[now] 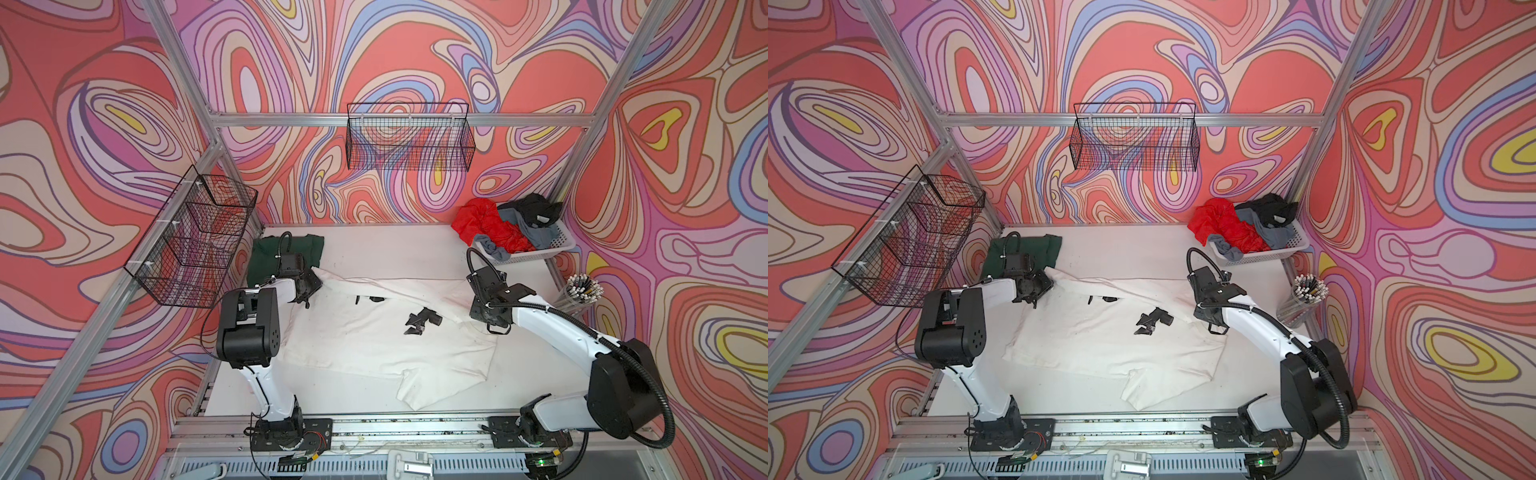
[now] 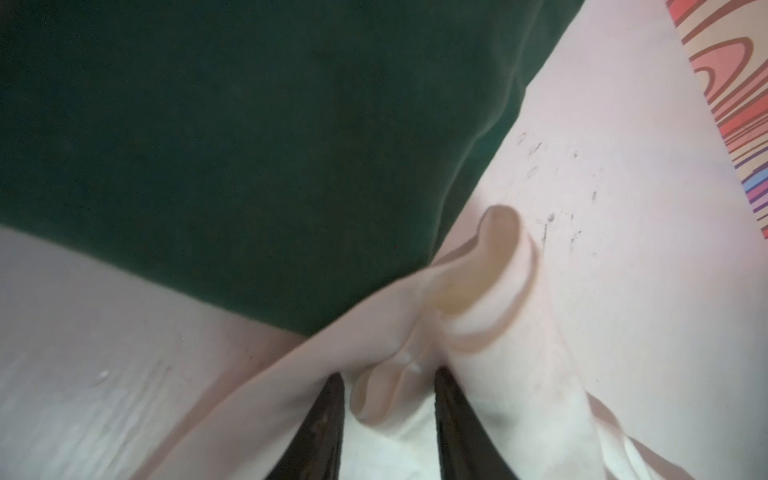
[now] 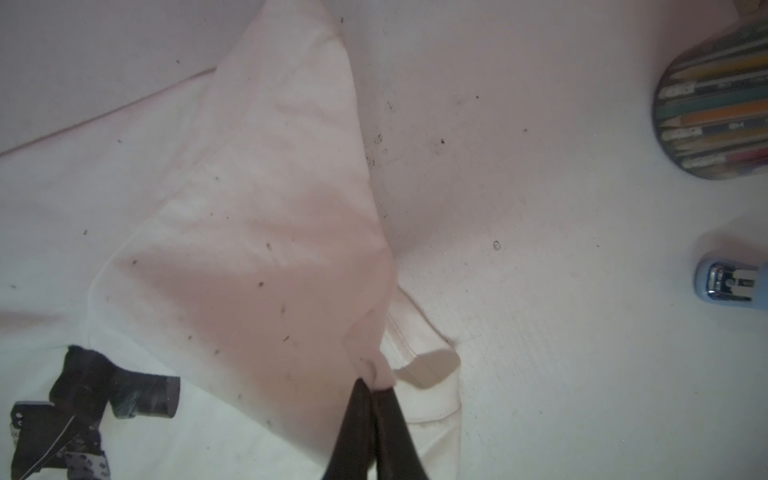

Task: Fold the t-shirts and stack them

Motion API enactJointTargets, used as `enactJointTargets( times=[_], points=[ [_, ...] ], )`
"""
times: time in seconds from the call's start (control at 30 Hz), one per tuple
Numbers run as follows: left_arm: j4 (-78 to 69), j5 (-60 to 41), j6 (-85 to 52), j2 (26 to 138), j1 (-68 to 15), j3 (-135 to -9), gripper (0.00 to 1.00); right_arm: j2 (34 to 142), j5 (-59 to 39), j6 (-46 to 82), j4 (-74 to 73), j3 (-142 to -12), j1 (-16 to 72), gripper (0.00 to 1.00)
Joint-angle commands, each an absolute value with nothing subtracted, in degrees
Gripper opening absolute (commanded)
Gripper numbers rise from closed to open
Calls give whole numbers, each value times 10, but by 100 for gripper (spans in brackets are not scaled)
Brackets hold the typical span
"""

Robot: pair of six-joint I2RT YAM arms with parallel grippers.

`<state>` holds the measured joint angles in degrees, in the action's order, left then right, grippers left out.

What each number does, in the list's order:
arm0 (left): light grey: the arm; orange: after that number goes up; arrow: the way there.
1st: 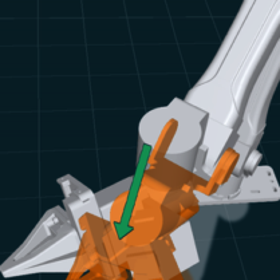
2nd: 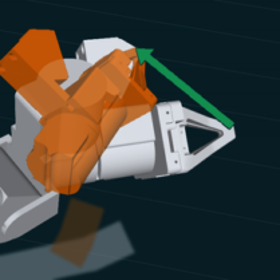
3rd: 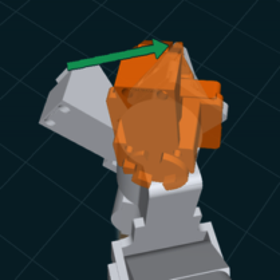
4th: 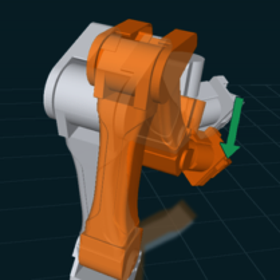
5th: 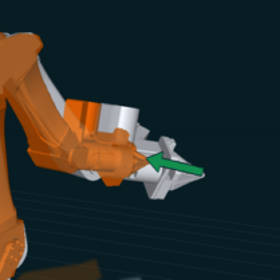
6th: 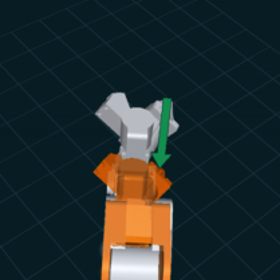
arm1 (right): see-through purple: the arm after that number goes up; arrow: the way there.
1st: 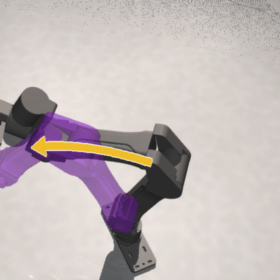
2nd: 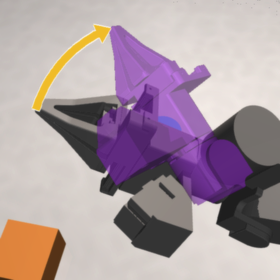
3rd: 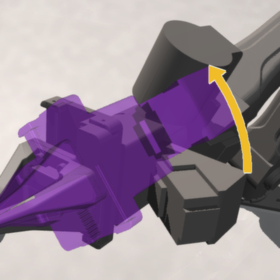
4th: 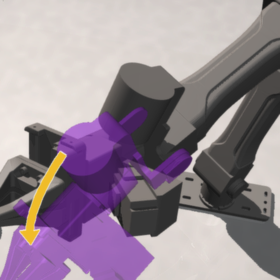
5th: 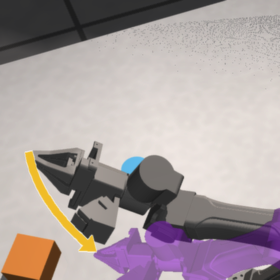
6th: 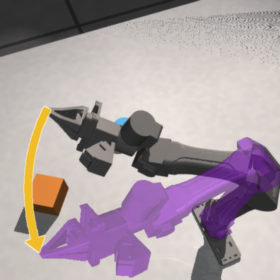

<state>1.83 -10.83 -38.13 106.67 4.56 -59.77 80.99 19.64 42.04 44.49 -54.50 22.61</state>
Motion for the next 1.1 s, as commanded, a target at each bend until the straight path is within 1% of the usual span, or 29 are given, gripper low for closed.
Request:
enactJointTargets(
  times=[0.0,0.03,0.17,0.23,0.3,0.37,0.53,0.77,1.07],
  points=[
    [16,-116,-379,1077,47,-609,33,817,200,427,447,-542,228,0],
    [16,-117,-377,1078,47,-610,33,818,200,426,447,-544,229,0],
    [18,-128,-371,1082,47,-615,26,819,204,426,449,-545,229,0],
    [15,-133,-371,1080,47,-612,17,819,205,427,449,-547,229,0],
    [14,-134,-371,1074,47,-609,6,818,204,425,450,-550,229,0],
    [18,-133,-371,1066,47,-610,1,818,207,425,452,-554,229,0],
    [29,-126,-369,1035,48,-611,0,815,214,422,462,-572,229,0],
    [32,-124,-374,992,58,-608,0,813,249,411,489,-613,228,0],
    [35,-142,-383,980,78,-605,0,808,257,400,509,-642,229,0]
  ],
)
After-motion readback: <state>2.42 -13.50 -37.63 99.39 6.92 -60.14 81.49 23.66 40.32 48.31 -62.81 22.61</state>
